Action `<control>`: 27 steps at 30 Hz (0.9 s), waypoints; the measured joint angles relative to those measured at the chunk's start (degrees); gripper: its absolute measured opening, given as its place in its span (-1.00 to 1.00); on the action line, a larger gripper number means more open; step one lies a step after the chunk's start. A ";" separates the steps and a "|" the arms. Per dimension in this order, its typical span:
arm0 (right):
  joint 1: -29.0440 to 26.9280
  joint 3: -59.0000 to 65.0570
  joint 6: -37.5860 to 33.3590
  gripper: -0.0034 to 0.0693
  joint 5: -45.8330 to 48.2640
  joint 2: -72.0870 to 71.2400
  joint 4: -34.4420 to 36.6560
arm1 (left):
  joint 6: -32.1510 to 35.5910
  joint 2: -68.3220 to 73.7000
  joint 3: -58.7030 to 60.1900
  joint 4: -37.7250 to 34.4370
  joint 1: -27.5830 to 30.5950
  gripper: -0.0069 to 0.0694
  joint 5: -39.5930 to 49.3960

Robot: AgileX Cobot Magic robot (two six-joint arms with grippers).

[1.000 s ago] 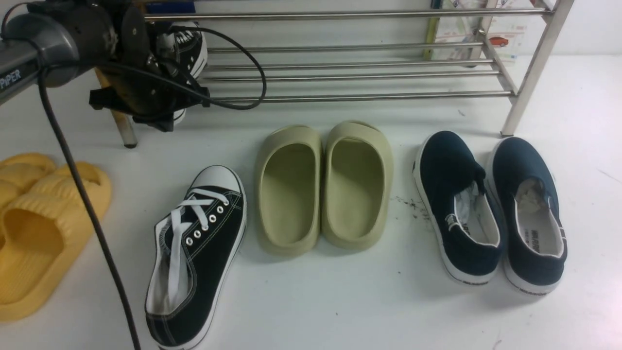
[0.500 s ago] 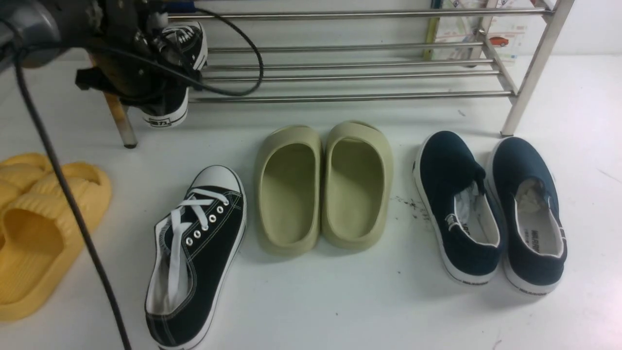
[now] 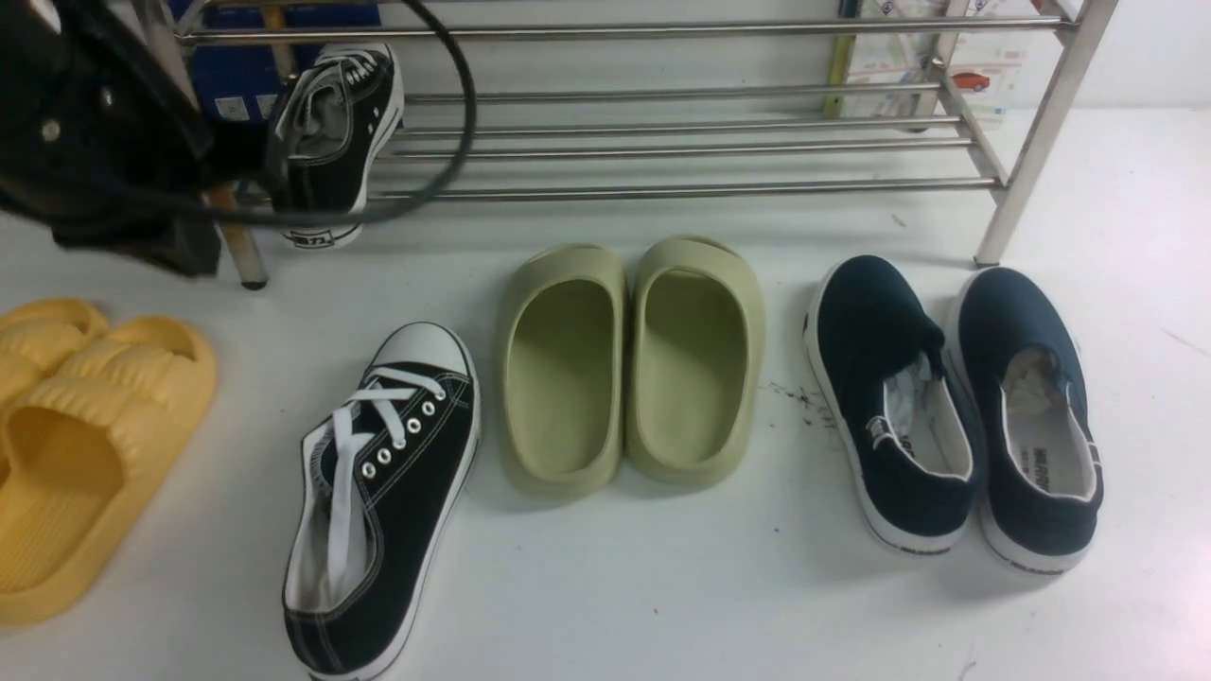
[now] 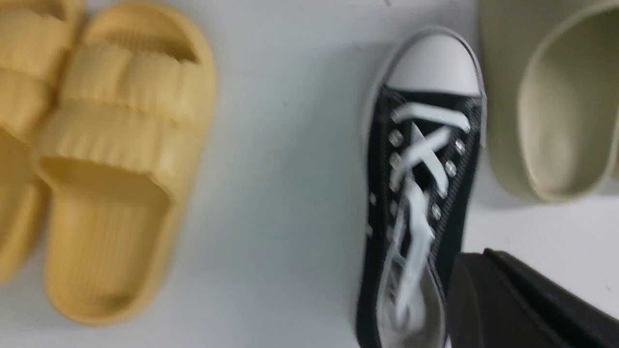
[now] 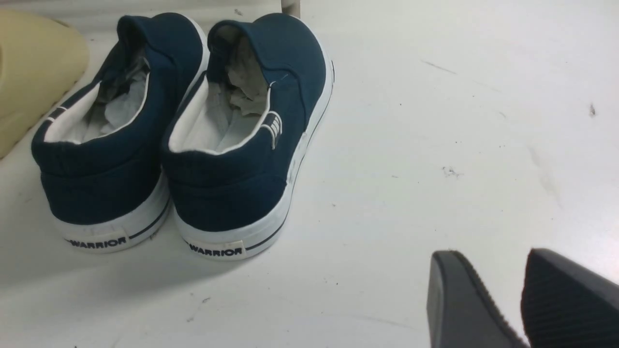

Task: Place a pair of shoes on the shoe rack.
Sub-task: Use the left arm to grab the shoe closest to it

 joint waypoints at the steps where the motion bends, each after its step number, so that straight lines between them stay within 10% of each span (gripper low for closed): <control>1: 0.00 0.00 0.00 -0.25 0.00 0.00 0.00 | 0.30 -1.21 2.94 -1.46 -0.11 -0.85 -0.50; 12: 0.00 0.00 0.00 -0.25 0.00 0.00 0.00 | 0.50 0.41 14.31 -2.93 -0.16 -0.80 -4.46; 27: 0.00 0.00 0.00 -0.25 0.00 0.00 0.00 | -4.12 13.10 17.94 2.10 -3.96 0.32 -8.55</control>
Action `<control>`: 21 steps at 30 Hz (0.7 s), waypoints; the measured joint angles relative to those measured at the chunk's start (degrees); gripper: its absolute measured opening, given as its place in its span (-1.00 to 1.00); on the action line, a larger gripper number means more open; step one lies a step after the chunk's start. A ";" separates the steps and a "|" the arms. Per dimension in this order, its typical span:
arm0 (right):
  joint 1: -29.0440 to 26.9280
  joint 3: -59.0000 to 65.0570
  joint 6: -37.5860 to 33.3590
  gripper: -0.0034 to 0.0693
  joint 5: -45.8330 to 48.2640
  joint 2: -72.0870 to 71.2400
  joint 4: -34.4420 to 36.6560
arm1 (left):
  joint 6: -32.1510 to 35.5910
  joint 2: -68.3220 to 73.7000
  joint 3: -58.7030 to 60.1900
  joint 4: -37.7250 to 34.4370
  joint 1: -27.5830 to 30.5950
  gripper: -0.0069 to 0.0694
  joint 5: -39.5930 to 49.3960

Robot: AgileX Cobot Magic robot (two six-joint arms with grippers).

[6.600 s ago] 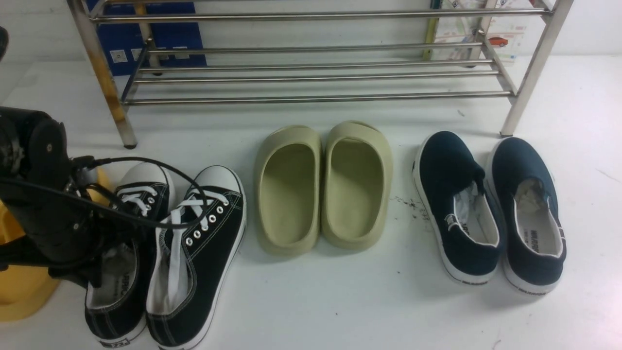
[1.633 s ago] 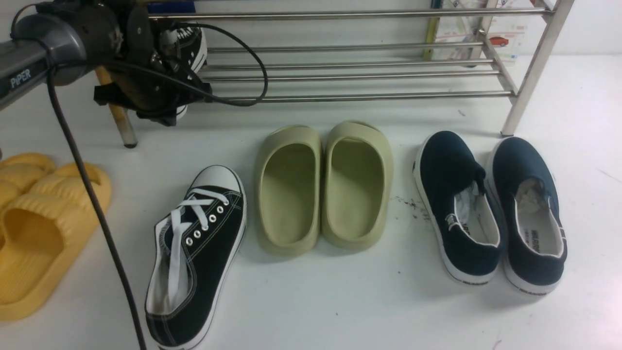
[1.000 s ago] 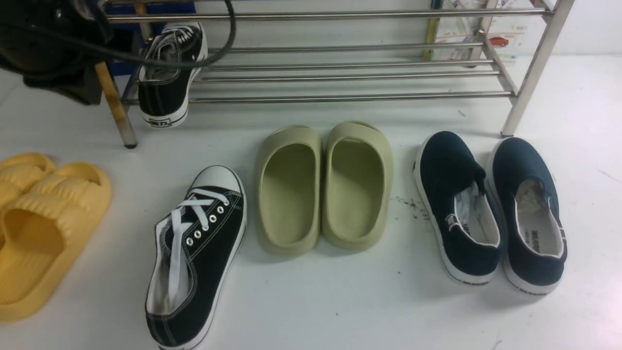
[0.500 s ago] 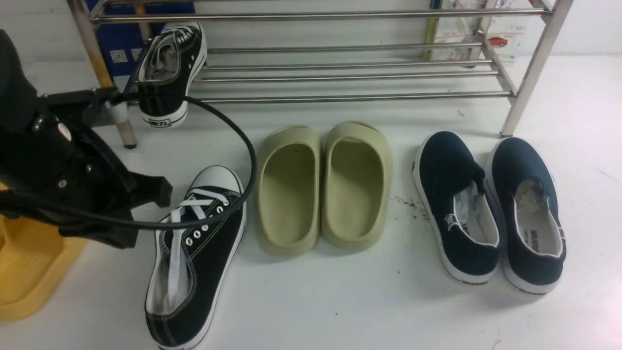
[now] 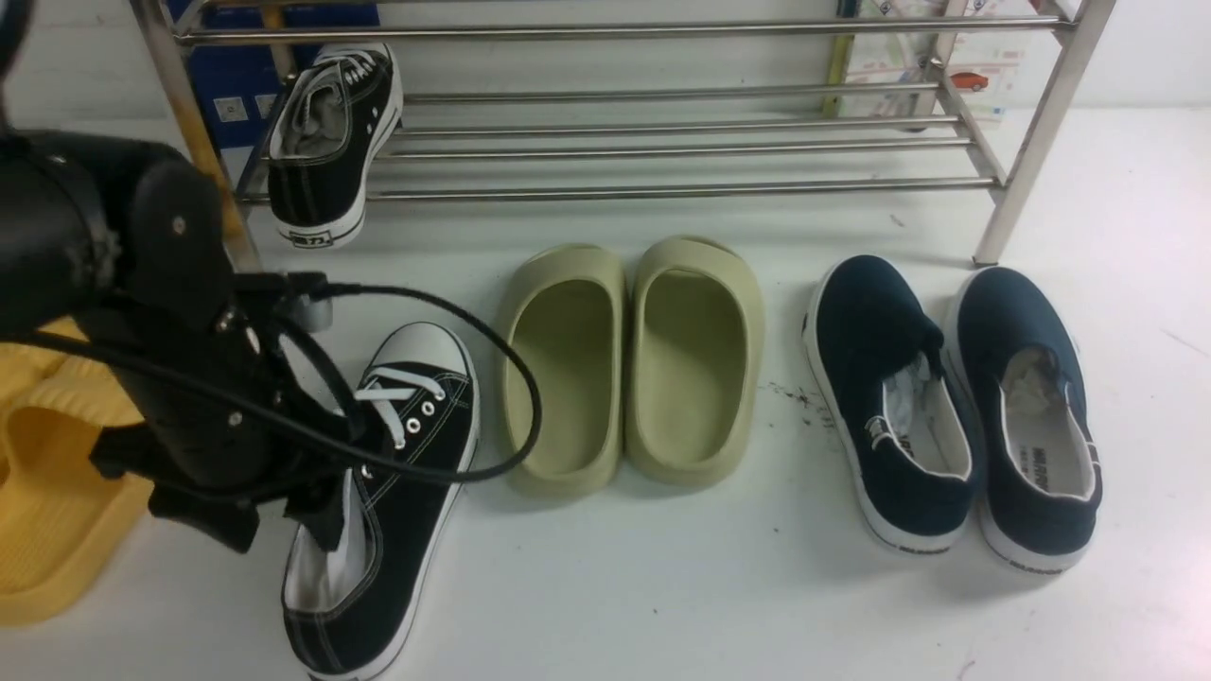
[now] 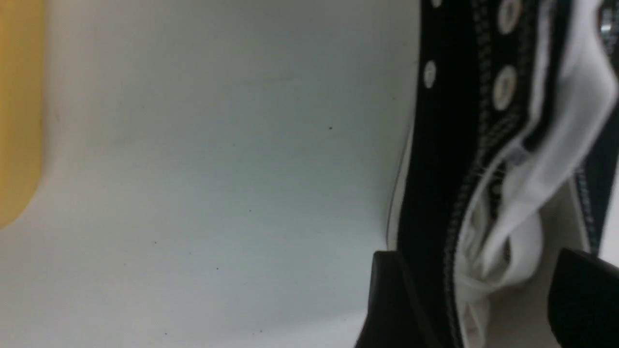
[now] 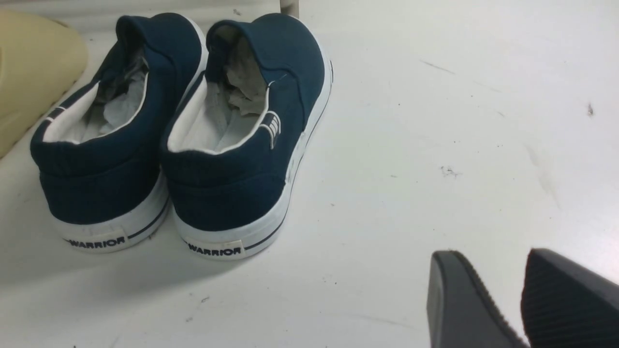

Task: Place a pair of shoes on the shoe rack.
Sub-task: Use the left arm to grab the shoe closest to it

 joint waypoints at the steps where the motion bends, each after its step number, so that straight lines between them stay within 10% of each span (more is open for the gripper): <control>1: 0.00 0.00 0.00 -0.25 0.00 0.00 0.00 | -0.18 0.77 0.54 0.11 0.00 0.32 -0.52; 6: 0.00 0.00 0.00 -0.25 0.00 0.00 0.00 | -1.20 2.88 2.24 0.23 0.00 0.03 -6.14; 12: 0.00 0.00 0.00 -0.25 0.00 0.00 0.00 | -1.22 4.30 2.45 0.62 0.00 -0.80 -8.62; 21: 0.00 0.00 0.00 -0.25 0.00 0.00 0.00 | -1.22 0.00 -1.15 0.63 0.00 -0.85 -5.93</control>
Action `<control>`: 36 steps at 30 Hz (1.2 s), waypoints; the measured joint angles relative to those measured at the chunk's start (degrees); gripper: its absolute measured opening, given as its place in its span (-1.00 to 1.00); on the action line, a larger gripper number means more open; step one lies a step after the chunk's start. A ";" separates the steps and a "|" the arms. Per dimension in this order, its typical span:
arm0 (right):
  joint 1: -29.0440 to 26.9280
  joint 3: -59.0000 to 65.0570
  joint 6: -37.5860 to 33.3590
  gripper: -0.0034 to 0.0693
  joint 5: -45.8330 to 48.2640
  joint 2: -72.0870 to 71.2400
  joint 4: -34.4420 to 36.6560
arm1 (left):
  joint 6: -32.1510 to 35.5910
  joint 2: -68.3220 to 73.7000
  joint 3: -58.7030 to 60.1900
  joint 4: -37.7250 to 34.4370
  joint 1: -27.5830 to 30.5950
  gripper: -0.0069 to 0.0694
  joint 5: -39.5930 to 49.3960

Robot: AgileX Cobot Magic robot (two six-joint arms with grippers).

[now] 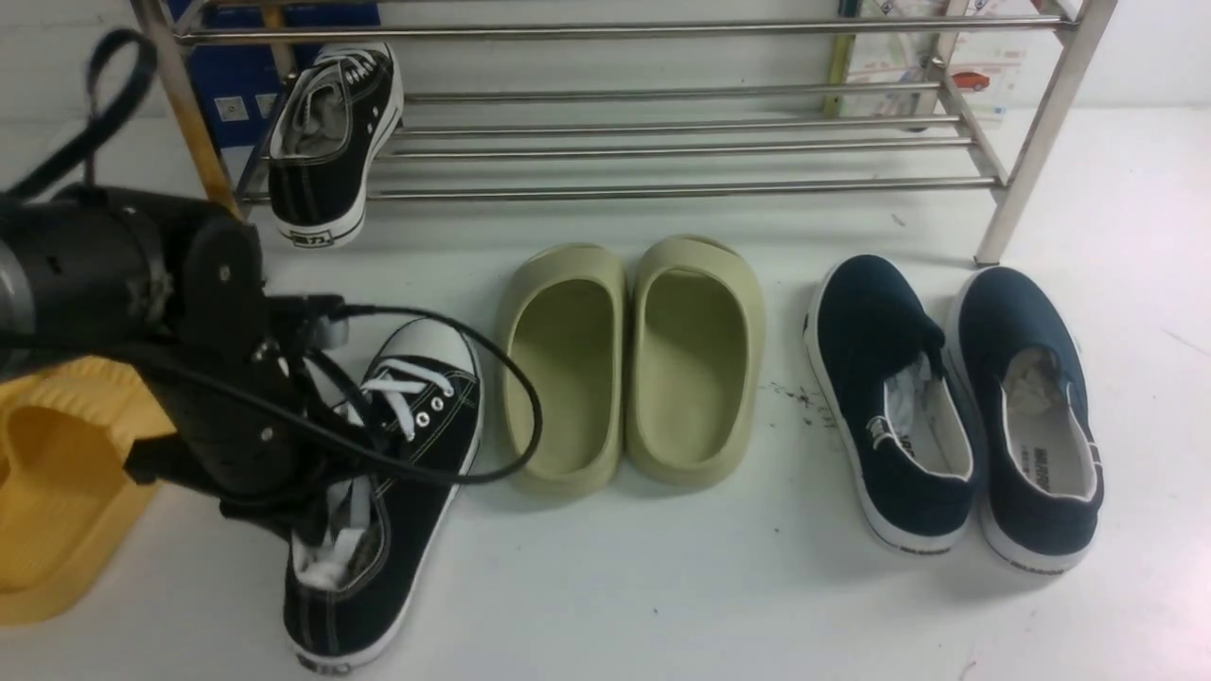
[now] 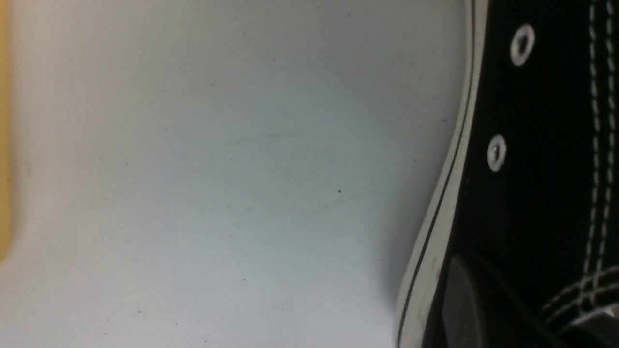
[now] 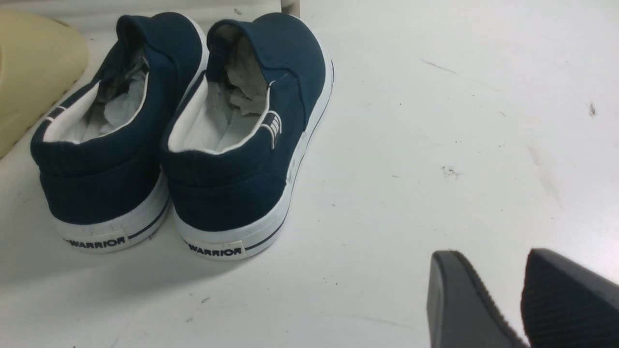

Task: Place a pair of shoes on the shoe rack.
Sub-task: Use the left arm to grab the shoe closest to it, then use the left arm to put a shoe into the shoe rack

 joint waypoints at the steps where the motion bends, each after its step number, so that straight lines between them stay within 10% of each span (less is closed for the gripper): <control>1: 0.00 0.00 0.00 -0.25 0.00 0.00 0.00 | 0.00 -0.30 -0.32 0.00 0.00 -0.85 0.18; 14: 0.00 0.00 0.00 -0.25 0.00 0.00 0.00 | -1.02 5.00 -28.01 -0.61 0.66 -0.85 11.60; 36: 0.00 0.00 0.00 -0.25 0.00 0.00 0.00 | -1.54 31.26 -54.68 -8.56 6.63 -0.85 2.94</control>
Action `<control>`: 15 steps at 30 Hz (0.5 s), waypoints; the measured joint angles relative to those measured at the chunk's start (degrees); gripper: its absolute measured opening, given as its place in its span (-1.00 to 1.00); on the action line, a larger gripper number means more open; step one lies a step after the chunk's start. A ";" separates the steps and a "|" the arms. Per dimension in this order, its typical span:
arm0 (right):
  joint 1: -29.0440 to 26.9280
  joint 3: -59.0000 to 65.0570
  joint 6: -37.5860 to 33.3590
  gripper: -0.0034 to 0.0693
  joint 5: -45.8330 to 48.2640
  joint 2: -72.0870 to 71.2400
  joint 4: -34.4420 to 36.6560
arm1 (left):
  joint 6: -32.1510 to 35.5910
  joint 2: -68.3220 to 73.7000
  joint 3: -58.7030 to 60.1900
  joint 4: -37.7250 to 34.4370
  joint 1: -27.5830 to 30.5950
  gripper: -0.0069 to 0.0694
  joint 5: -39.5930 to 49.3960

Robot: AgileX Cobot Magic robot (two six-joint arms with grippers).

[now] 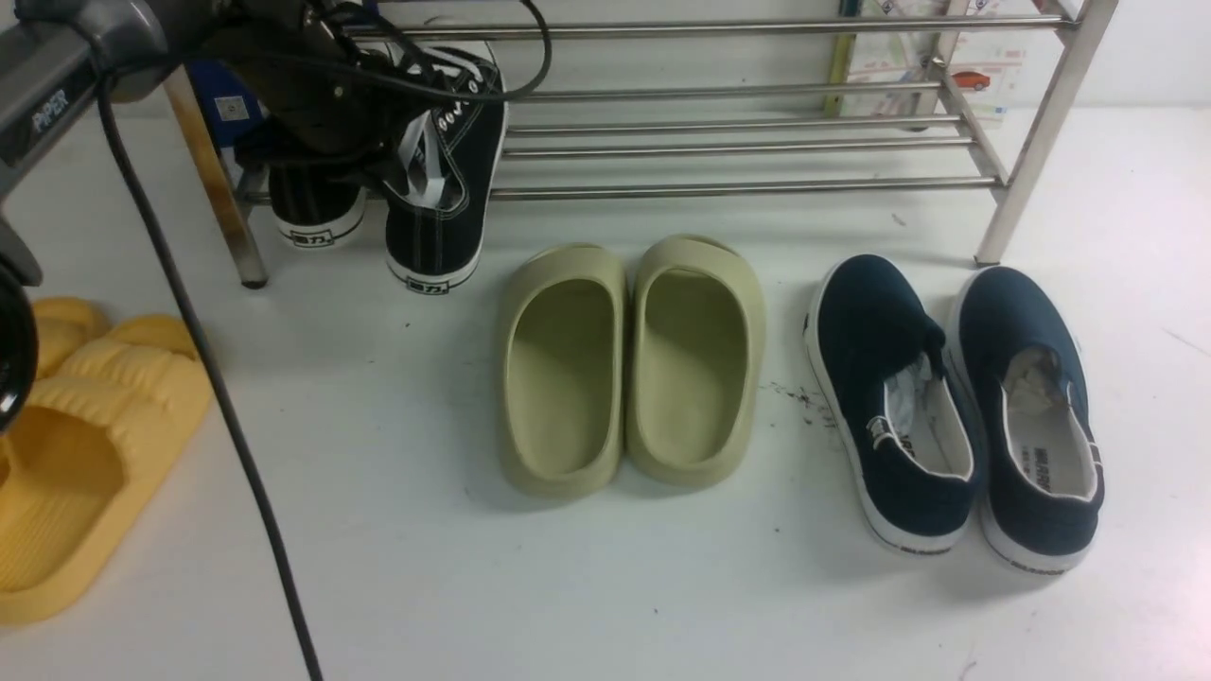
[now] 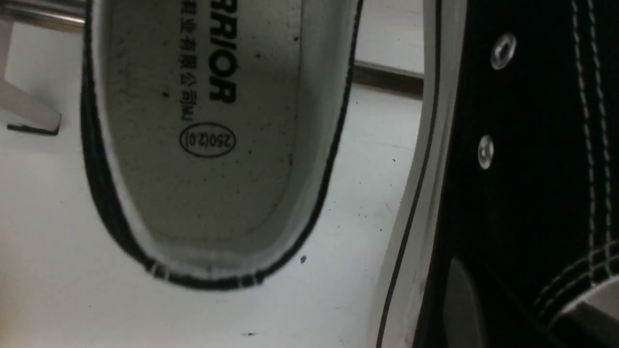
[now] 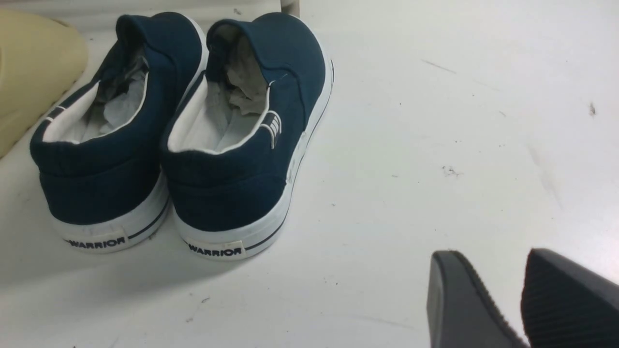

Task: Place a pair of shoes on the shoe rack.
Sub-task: Use the left arm to put a shoe into the shoe rack

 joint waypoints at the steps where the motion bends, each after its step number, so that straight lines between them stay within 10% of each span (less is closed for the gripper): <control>1: 0.00 0.00 0.00 -0.25 0.00 0.00 0.00 | 0.00 0.72 0.00 0.00 0.00 -0.85 -0.39; 15: 0.00 0.00 0.00 -0.25 0.00 0.00 0.00 | 0.00 1.86 -1.15 -0.02 0.00 -0.06 -4.10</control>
